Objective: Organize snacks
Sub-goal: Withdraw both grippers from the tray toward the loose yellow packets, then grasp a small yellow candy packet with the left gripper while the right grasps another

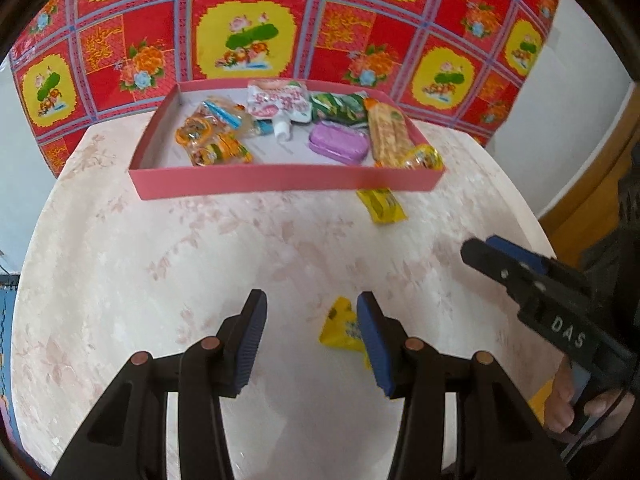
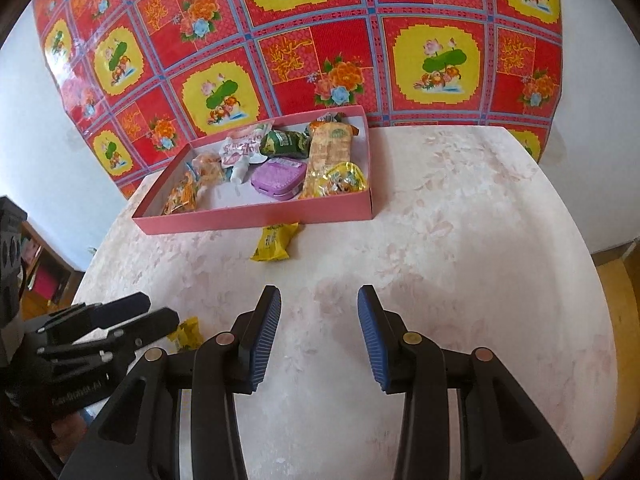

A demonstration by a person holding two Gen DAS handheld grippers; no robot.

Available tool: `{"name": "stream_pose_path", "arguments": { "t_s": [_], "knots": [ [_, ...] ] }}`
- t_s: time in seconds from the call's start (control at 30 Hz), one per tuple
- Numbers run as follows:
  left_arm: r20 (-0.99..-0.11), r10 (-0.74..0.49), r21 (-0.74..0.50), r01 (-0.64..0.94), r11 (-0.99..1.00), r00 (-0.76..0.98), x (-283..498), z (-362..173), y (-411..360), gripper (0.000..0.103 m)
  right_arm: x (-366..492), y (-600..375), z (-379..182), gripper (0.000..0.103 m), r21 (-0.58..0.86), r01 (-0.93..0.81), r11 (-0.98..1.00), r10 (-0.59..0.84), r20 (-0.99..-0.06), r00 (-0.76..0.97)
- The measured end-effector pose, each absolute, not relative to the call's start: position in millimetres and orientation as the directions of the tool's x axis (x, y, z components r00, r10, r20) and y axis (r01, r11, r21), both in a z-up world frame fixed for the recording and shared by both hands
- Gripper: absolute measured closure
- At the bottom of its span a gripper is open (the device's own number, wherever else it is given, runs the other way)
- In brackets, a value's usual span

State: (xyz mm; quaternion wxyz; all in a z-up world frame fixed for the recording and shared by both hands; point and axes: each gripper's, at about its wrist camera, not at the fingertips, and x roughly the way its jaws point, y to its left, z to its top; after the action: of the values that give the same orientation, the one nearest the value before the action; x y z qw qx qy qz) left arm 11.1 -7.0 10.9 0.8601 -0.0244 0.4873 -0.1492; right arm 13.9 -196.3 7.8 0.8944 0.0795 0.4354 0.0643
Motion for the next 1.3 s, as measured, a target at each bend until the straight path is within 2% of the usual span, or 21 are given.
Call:
{"name": "stream_pose_path", "arguments": {
  "t_s": [0.93,0.97,1.03,1.3],
  "knots": [
    [-0.839,-0.266,-0.103,0.34,0.935,0.475,2,-1,-37,0.054,13,-197,-4,0.062,0.206,-0.037,0.978,0.187,-0.782,0.594],
    [-0.836,-0.264,-0.097,0.344,0.934,0.482,3,-1,-38,0.055,13,-197,-4,0.062,0.206,-0.036,0.978,0.187,-0.783,0.594],
    [-0.83,-0.274,-0.099,0.354,0.93,0.487,3,-1,-39,0.068,13,-197,-4,0.062,0.207,-0.035,0.978,0.187,-0.783,0.594],
    [-0.817,-0.311,-0.144,0.351,0.925,0.485,4,-2,-34,0.072,14,-196,-7,0.062,0.212,-0.037,0.977,0.193,-0.786,0.587]
  ]
}}
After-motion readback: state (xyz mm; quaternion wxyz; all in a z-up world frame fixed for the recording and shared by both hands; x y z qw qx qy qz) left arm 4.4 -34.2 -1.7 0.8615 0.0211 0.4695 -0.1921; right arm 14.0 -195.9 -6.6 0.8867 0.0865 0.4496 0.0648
